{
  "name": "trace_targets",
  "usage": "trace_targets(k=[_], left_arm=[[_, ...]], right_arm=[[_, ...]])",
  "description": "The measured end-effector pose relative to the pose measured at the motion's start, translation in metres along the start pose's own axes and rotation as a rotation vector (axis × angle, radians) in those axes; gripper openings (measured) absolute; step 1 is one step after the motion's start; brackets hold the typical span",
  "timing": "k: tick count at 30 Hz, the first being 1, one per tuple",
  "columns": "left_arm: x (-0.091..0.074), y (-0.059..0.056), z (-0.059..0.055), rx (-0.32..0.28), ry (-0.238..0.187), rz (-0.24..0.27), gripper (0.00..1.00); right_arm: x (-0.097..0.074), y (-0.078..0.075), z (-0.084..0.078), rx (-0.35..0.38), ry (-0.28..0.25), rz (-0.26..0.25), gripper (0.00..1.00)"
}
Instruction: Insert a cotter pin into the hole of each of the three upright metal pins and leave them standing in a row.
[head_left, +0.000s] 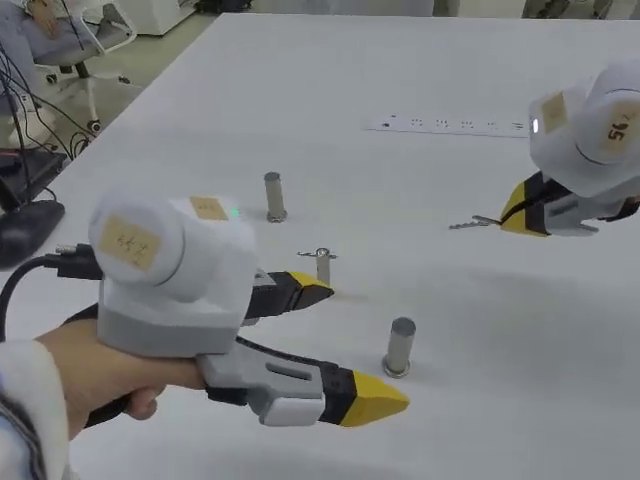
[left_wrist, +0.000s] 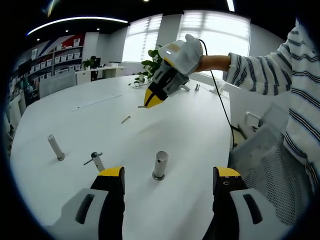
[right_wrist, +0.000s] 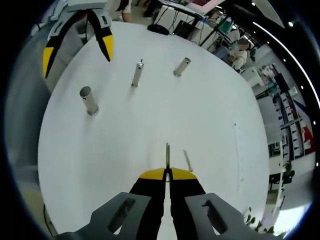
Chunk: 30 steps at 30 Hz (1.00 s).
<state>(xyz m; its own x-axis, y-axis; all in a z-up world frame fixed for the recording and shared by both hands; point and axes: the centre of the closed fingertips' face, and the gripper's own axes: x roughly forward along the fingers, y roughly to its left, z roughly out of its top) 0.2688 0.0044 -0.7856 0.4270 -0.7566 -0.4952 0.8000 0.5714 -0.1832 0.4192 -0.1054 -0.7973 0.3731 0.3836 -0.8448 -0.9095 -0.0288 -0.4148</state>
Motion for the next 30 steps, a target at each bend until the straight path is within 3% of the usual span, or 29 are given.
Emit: trace_targets(k=[9, 12, 15, 20, 23, 30], left_arm=[[0.003, 0.005, 0.014, -0.016, -0.030, 0.008, 0.67], [0.007, 0.008, 0.021, -0.047, -0.059, 0.004, 0.62], [0.013, 0.011, 0.023, -0.055, -0.055, 0.002, 0.58], [0.024, 0.017, 0.031, -0.096, -0.059, -0.018, 0.55], [0.031, 0.020, 0.043, -0.123, -0.085, -0.030, 0.50], [0.046, 0.019, 0.060, -0.132, -0.107, -0.060, 0.42]], right_arm=[[-0.021, 0.027, 0.013, 0.011, -0.033, -0.025, 0.02], [-0.026, 0.036, 0.019, 0.007, -0.048, -0.032, 0.02], [-0.030, 0.043, 0.025, 0.000, -0.062, -0.033, 0.02], [-0.036, 0.048, 0.032, -0.016, -0.075, -0.051, 0.02], [-0.039, 0.051, 0.035, -0.020, -0.081, -0.062, 0.02], [-0.040, 0.058, 0.031, -0.006, -0.080, -0.085, 0.02]])
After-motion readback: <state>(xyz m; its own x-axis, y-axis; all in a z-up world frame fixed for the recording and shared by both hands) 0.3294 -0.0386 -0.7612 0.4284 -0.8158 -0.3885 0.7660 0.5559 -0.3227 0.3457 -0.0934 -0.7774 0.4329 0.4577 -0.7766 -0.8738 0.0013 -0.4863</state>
